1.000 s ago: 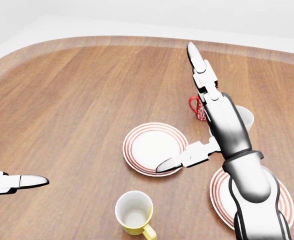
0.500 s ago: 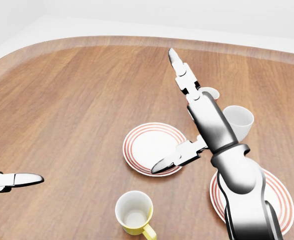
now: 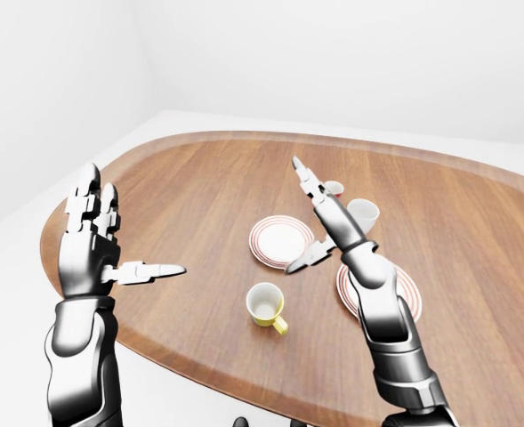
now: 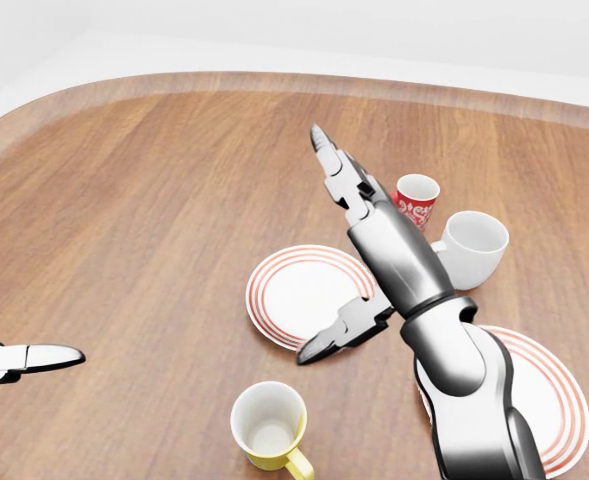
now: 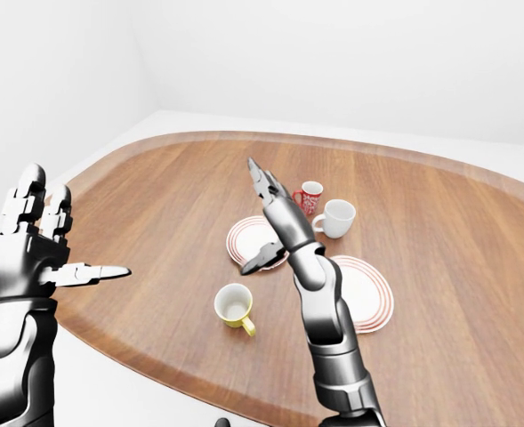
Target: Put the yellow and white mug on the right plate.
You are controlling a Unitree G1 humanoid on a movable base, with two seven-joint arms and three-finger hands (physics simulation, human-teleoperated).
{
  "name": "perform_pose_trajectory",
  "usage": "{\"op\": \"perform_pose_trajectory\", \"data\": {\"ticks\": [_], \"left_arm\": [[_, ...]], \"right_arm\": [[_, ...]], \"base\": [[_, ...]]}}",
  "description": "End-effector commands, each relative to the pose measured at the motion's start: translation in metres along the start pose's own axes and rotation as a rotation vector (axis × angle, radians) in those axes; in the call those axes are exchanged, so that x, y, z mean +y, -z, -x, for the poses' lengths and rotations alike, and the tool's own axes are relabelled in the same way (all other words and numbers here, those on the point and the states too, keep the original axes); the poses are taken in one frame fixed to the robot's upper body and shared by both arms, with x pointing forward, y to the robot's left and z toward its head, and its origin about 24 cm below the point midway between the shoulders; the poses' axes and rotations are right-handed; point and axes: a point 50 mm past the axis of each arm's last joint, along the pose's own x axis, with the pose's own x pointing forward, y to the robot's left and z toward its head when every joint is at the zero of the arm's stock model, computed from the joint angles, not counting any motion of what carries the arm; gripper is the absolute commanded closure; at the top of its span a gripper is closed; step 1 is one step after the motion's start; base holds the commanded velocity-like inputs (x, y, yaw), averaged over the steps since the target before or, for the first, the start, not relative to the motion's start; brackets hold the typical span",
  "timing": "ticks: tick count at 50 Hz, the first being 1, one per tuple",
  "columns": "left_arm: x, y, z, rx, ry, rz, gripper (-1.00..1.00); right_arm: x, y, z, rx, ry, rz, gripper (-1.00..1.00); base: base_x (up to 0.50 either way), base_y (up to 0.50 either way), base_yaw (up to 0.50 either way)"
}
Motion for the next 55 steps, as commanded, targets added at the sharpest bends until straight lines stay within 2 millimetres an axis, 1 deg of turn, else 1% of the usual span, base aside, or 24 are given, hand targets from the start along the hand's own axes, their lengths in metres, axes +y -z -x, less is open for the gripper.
{"op": "perform_pose_trajectory", "data": {"ticks": [1,9,21,26,33,40,55], "left_arm": [[0.002,0.000,0.000,0.001,-0.004,-0.001,-1.00],[0.009,0.005,-0.001,0.021,-0.018,-0.005,-1.00],[0.023,0.001,-0.002,0.011,-0.022,-0.036,-1.00],[0.023,0.001,-0.002,0.014,-0.021,-0.037,-1.00],[0.024,0.002,-0.001,0.017,-0.019,-0.039,-1.00],[0.022,0.003,-0.001,0.021,-0.015,-0.037,-1.00],[0.021,0.004,-0.002,0.026,-0.012,-0.035,-1.00]], "right_arm": [[0.015,0.007,0.002,0.044,-0.047,0.011,-1.00],[0.027,0.007,0.005,0.056,-0.087,-0.001,-1.00],[0.035,0.009,0.007,0.070,-0.113,-0.005,-1.00],[0.041,0.014,0.007,0.093,-0.124,-0.008,-1.00],[0.051,0.026,0.008,0.146,-0.139,-0.013,-1.00],[0.061,0.033,0.011,0.184,-0.156,-0.008,-1.00],[0.080,0.041,0.022,0.235,-0.186,0.006,-1.00]], "base": [[0.00,0.00,0.00],[0.00,0.00,0.00],[0.00,0.00,0.00],[0.00,0.00,0.00],[0.00,0.00,0.00],[0.00,0.00,0.00],[0.00,0.00,0.00]]}}
